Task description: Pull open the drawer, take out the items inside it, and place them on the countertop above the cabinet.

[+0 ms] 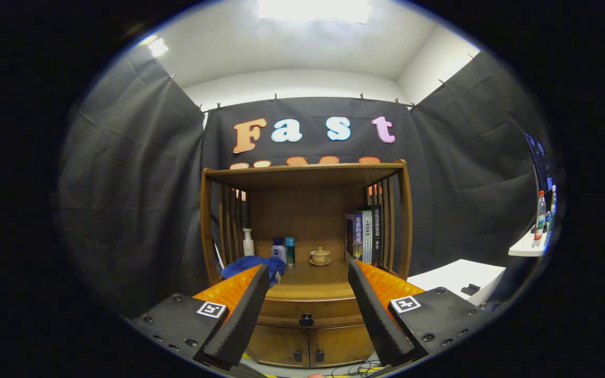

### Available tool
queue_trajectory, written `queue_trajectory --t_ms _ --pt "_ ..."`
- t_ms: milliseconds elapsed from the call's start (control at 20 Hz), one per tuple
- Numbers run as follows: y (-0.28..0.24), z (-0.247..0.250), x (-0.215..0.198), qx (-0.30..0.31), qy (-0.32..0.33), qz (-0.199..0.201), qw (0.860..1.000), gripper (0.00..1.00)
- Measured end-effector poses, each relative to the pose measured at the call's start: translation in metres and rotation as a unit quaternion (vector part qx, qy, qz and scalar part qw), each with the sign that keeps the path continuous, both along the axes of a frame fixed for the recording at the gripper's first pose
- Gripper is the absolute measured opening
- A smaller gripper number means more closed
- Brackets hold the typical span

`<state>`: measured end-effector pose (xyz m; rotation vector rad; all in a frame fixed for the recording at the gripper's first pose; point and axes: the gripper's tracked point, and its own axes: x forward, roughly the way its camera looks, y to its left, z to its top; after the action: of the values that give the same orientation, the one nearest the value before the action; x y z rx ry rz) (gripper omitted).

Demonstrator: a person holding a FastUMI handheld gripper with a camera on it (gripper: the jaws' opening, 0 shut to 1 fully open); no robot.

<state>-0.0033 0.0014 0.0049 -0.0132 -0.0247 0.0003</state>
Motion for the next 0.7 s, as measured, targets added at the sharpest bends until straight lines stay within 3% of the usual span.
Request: queue_trajectory --t_ms 200,400,700 --pt "0.002 0.005 0.008 0.007 -0.020 0.004 1.000 0.98" --pt "-0.006 0.011 0.049 0.008 -0.066 -0.006 0.998 0.98" --pt "-0.002 -0.074 0.120 -0.014 -0.044 -0.015 0.999 0.98"
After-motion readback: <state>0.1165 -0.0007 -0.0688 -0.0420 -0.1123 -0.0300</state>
